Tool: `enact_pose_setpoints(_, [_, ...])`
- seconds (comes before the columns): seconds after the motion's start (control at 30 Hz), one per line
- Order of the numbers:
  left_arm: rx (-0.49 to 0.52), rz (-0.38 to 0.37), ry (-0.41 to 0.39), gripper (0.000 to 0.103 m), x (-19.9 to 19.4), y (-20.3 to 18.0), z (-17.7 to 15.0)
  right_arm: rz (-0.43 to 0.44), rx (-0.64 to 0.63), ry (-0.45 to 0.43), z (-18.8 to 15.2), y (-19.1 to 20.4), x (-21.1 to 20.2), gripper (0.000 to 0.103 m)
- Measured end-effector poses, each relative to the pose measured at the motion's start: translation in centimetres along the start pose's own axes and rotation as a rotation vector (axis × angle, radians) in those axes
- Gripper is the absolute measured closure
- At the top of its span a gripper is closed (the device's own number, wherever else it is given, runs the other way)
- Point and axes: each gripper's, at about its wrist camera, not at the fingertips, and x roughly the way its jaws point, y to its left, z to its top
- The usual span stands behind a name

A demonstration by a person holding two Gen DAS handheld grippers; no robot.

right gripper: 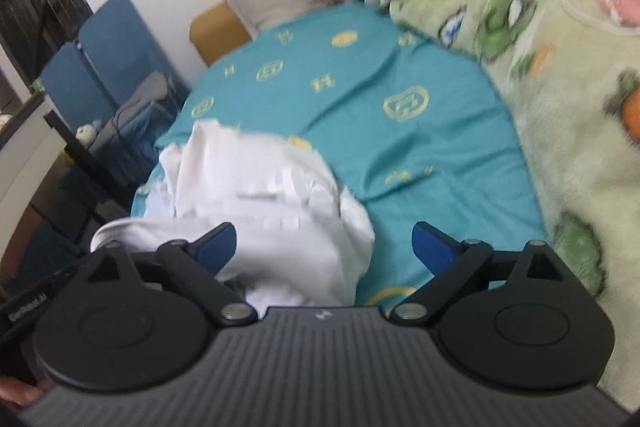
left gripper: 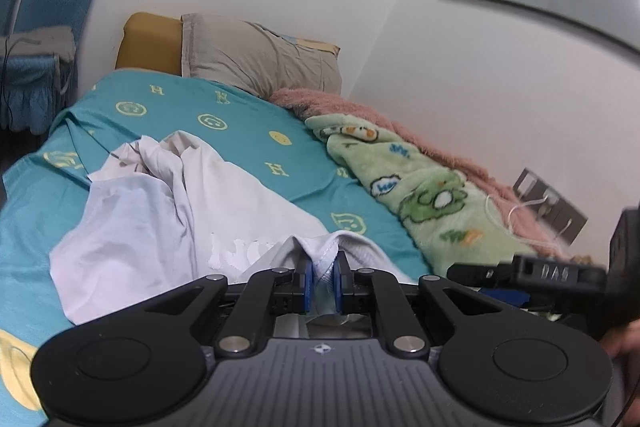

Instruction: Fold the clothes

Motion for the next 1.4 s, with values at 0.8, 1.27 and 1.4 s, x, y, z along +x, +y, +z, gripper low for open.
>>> enact_pose_setpoints(0.8, [0.036, 0.027, -0.411, 0.094, -11.9, -2.3, 5.9, 0.094, -0.199, -0.261, 0.6, 5.9, -4.4, 0.093])
enact_pose_setpoints(1.27, [0.302, -0.027, -0.726, 0.094, -29.8, -15.2, 19.1, 0.258, -0.334, -0.783, 12.3, 11.3, -29.9, 0.1])
enact_pose_setpoints(1.4, [0.319, -0.009, -0.598, 0.094, -26.8, -16.1, 16.9, 0.256, -0.298, -0.741, 12.8, 9.8, -30.1, 0.1])
